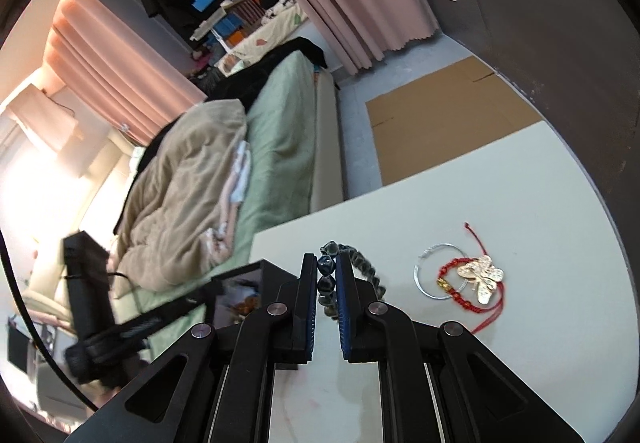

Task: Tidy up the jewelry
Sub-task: 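Open the left tool over the box while the right carries the grey bracelet toward it, then lower the grey stone bracelet into the black box and open the right tool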

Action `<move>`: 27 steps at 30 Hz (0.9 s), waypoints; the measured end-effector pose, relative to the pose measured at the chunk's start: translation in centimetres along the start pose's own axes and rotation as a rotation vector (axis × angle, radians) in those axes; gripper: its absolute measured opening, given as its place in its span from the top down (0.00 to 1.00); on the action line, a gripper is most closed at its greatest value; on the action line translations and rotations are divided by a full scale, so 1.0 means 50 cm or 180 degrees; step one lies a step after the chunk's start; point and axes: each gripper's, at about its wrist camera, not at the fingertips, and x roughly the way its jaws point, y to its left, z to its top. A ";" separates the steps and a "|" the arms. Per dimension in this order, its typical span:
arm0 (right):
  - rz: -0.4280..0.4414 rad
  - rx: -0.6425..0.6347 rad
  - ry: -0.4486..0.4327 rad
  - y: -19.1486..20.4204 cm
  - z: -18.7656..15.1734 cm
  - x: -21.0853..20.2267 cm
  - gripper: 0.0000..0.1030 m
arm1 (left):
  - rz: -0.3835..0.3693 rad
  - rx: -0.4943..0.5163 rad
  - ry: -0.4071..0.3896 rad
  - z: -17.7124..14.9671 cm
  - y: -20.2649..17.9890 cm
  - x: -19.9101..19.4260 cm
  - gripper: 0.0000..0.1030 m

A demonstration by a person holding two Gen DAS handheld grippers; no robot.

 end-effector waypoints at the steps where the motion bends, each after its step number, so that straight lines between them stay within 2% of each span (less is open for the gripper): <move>1: 0.0046 -0.0008 -0.0012 0.005 0.000 0.000 0.90 | 0.0002 -0.0027 -0.0017 0.001 0.004 -0.002 0.71; 2: 0.0111 -0.0024 -0.0025 0.012 0.001 -0.001 0.90 | 0.0033 -0.0046 -0.0057 0.003 0.008 -0.008 0.62; 3: 0.0162 -0.0037 -0.0032 0.021 -0.001 0.001 0.90 | 0.0078 -0.0052 -0.0145 0.005 0.012 -0.020 0.41; 4: 0.0212 -0.0049 -0.0035 0.028 -0.001 0.002 0.90 | 0.0096 -0.0051 -0.0235 0.006 0.013 -0.033 0.25; 6: 0.0325 -0.0082 -0.0032 0.042 -0.002 0.007 0.90 | 0.0109 -0.0039 -0.0442 0.008 0.014 -0.064 0.16; 14: 0.0701 -0.0288 0.0047 0.116 -0.014 0.048 0.90 | 0.0167 -0.0082 -0.0713 0.023 0.037 -0.121 0.15; 24: 0.0707 -0.0462 0.0233 0.167 -0.040 0.125 0.89 | 0.0201 -0.0248 -0.0889 0.035 0.079 -0.159 0.16; 27: 0.0689 -0.0452 0.0405 0.164 -0.049 0.158 0.87 | 0.0225 -0.0219 -0.0877 0.037 0.078 -0.158 0.15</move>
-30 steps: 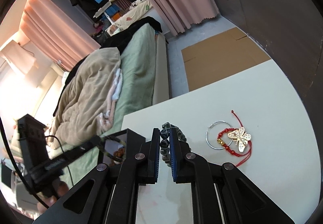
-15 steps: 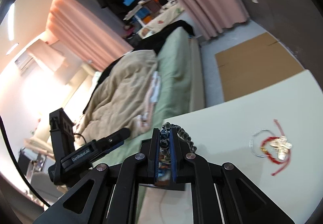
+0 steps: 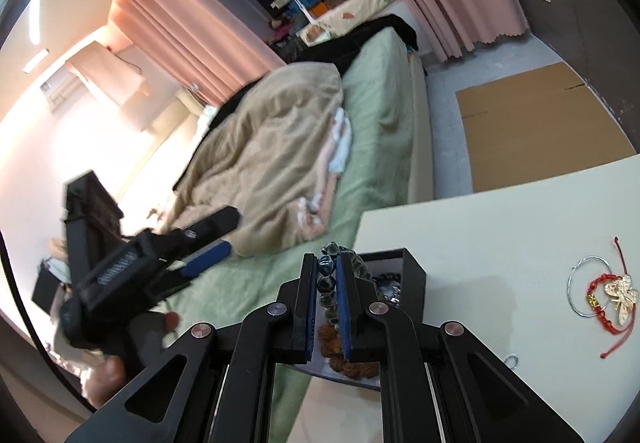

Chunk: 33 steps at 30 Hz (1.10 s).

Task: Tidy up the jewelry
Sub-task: 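Lower the grey stone bracelet into the black box and open the right tool, then move the left tool over the small silver ring on the table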

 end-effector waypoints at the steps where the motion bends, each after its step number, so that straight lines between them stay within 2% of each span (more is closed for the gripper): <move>1: 0.0044 0.0040 0.0065 -0.005 -0.001 0.007 0.81 | -0.0009 0.0015 0.0008 0.000 -0.001 0.001 0.15; 2: 0.0042 0.0071 0.0105 -0.010 -0.003 0.012 0.70 | -0.0019 0.0036 0.0020 0.000 -0.003 0.002 0.15; 4: -0.0047 0.0087 0.0076 -0.018 -0.004 0.003 0.56 | -0.0028 0.0077 0.0034 -0.003 -0.007 0.002 0.15; 9: -0.0040 0.0175 -0.0110 -0.039 0.004 -0.069 0.48 | -0.0063 0.0172 0.0049 -0.012 -0.028 0.000 0.15; 11: -0.0086 0.0212 -0.0194 -0.052 0.005 -0.102 0.39 | -0.0083 0.0220 0.0047 -0.017 -0.041 0.001 0.15; 13: -0.0166 0.0266 -0.0263 -0.068 0.007 -0.132 0.35 | -0.0078 0.0287 0.0045 -0.023 -0.057 0.002 0.15; 18: -0.0403 0.0401 -0.0337 -0.111 0.001 -0.194 0.32 | -0.0119 0.0459 0.0097 -0.045 -0.104 0.012 0.15; 27: -0.0688 0.0495 -0.0298 -0.156 -0.011 -0.247 0.30 | -0.0209 0.0911 0.0159 -0.100 -0.202 0.019 0.15; 33: -0.0854 0.0612 -0.0291 -0.194 -0.021 -0.279 0.30 | -0.0231 0.1175 0.0339 -0.143 -0.254 0.045 0.16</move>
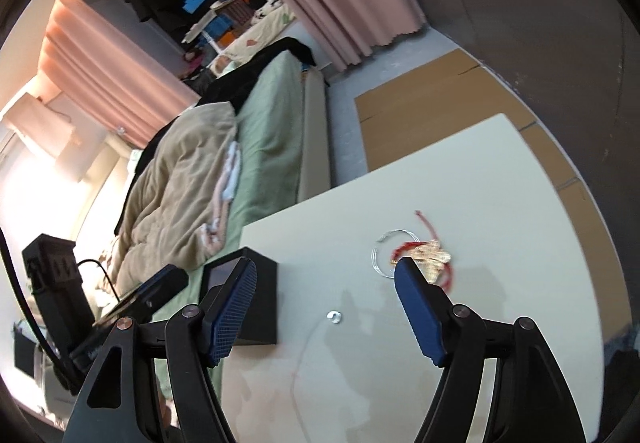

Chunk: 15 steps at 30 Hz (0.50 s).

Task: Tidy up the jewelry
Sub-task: 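Move the left tool over the small silver ring on the table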

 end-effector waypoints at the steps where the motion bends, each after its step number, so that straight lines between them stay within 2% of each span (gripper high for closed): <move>1: -0.0022 0.0007 0.0009 -0.005 0.000 -0.002 0.30 | -0.0005 0.0026 0.0020 -0.003 -0.004 0.004 0.16; 2: -0.0047 0.0017 0.0022 -0.012 -0.001 -0.004 0.30 | -0.0006 0.0062 0.0043 -0.007 -0.012 0.009 0.18; 4: -0.0092 0.0032 0.0048 -0.025 -0.002 -0.008 0.30 | 0.0006 0.0138 0.0114 -0.014 -0.030 0.021 0.29; 15: -0.0173 0.0222 -0.0002 -0.088 0.001 -0.044 0.30 | -0.0003 0.0412 0.0487 -0.053 -0.096 0.094 0.41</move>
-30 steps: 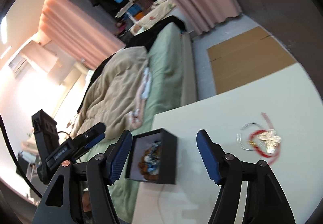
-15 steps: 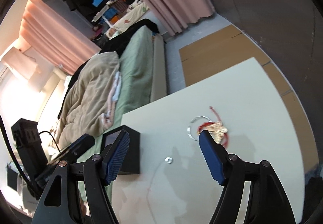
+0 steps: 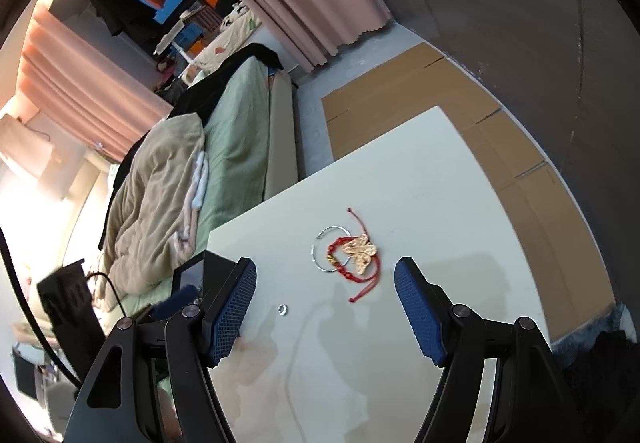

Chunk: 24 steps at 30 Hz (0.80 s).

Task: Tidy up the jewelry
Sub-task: 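Move the left tool over the small silver ring on the table, then close the left tool on the small silver ring and lift it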

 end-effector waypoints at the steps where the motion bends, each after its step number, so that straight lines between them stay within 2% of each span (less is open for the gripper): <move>1: -0.0015 0.0001 0.0003 -0.004 0.001 -0.001 0.30 | 0.0004 0.0021 0.0041 -0.002 -0.004 0.009 0.44; 7: -0.0084 0.0041 0.0074 -0.030 0.004 0.000 0.30 | 0.0102 0.0094 0.0304 -0.019 -0.017 0.068 0.49; 13: -0.0124 0.0090 0.0094 -0.051 0.009 -0.001 0.30 | 0.0226 0.0203 0.0435 -0.030 -0.029 0.106 0.49; 16: -0.0127 0.0080 0.0100 -0.053 0.013 -0.001 0.30 | 0.0267 0.0229 0.0530 -0.033 -0.031 0.127 0.53; 24: -0.0141 0.0052 0.0131 -0.051 0.017 0.008 0.30 | 0.0394 0.0354 0.0548 -0.039 -0.040 0.147 0.56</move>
